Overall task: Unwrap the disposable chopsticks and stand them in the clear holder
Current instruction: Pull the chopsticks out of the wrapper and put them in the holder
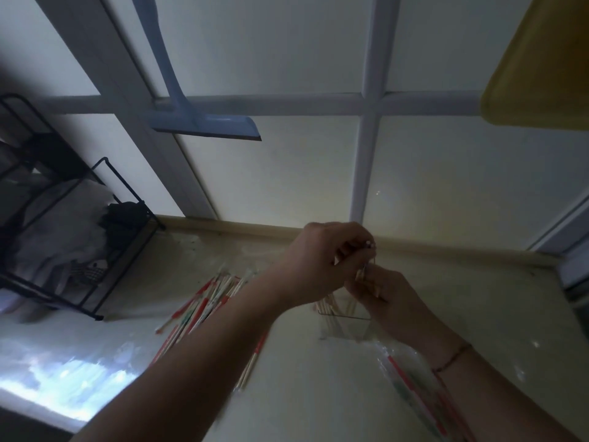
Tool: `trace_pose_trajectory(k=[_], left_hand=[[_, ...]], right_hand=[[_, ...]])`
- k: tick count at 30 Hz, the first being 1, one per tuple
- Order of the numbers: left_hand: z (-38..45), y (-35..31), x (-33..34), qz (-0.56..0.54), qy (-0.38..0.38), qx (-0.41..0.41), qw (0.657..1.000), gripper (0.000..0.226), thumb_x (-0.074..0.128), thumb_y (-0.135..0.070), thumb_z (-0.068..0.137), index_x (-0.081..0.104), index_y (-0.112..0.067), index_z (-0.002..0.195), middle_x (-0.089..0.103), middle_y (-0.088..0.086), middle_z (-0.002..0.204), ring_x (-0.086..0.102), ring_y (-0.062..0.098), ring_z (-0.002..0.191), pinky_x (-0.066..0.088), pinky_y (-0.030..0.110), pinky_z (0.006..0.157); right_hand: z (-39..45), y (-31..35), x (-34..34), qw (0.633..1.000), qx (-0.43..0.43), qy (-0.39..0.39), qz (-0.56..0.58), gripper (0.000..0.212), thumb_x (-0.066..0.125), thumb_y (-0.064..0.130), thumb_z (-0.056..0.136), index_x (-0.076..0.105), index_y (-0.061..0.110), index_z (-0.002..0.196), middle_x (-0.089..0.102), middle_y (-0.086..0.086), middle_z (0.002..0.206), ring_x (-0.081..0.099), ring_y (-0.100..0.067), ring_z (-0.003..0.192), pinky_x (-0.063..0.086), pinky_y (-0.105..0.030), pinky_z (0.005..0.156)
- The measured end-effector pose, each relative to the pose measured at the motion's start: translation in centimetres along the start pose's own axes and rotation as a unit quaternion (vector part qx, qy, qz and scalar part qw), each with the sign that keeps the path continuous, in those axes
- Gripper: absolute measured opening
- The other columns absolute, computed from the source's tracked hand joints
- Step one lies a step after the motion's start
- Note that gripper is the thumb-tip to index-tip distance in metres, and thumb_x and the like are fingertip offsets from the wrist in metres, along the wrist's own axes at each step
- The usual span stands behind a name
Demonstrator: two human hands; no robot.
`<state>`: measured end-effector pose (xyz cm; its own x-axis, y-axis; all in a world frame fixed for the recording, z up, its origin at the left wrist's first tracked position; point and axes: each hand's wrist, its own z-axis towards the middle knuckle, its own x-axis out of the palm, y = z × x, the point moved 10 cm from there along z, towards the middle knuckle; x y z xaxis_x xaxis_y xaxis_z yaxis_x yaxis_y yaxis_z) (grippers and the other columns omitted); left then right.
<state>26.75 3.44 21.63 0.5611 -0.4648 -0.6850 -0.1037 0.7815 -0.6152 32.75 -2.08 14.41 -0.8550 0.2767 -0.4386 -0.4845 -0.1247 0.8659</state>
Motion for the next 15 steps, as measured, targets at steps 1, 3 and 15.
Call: trace_pose_trajectory(k=[1, 3, 15], left_hand=[[-0.4, 0.6, 0.6, 0.004, 0.015, -0.004, 1.000, 0.009, 0.065, -0.015, 0.092, 0.070, -0.010, 0.097, 0.070, -0.002, 0.085, 0.066, 0.007, 0.074, 0.056, 0.031, 0.068], [-1.3, 1.3, 1.8, 0.014, 0.047, -0.002, 0.999, 0.008, 0.066, -0.017, 0.091, 0.071, -0.012, 0.096, 0.069, -0.005, 0.085, 0.063, 0.002, 0.074, 0.055, 0.029, 0.066], [-8.1, 11.3, -1.7, -0.076, -0.173, -0.255, 0.948, 0.012, 0.059, -0.026, 0.095, 0.063, -0.037, 0.094, 0.068, -0.017, 0.089, 0.065, 0.003, 0.081, 0.056, 0.024, 0.068]], right_hand=[[-0.2, -0.4, 0.2, 1.000, 0.001, 0.002, -0.006, 0.041, 0.059, 0.004, 0.093, 0.051, 0.041, 0.079, 0.062, 0.029, 0.063, 0.059, 0.015, 0.064, 0.037, -0.001, 0.058], [-0.5, -1.7, 0.7, 1.000, 0.015, 0.007, -0.026, 0.033, 0.059, 0.010, 0.093, 0.056, 0.042, 0.085, 0.066, 0.023, 0.073, 0.063, 0.012, 0.074, 0.040, -0.002, 0.063], [-2.7, -6.4, 4.6, 0.985, 0.090, 0.072, -0.126, 0.042, 0.068, 0.034, 0.087, 0.057, 0.023, 0.127, 0.056, 0.014, 0.122, 0.055, -0.004, 0.107, 0.043, -0.018, 0.096]])
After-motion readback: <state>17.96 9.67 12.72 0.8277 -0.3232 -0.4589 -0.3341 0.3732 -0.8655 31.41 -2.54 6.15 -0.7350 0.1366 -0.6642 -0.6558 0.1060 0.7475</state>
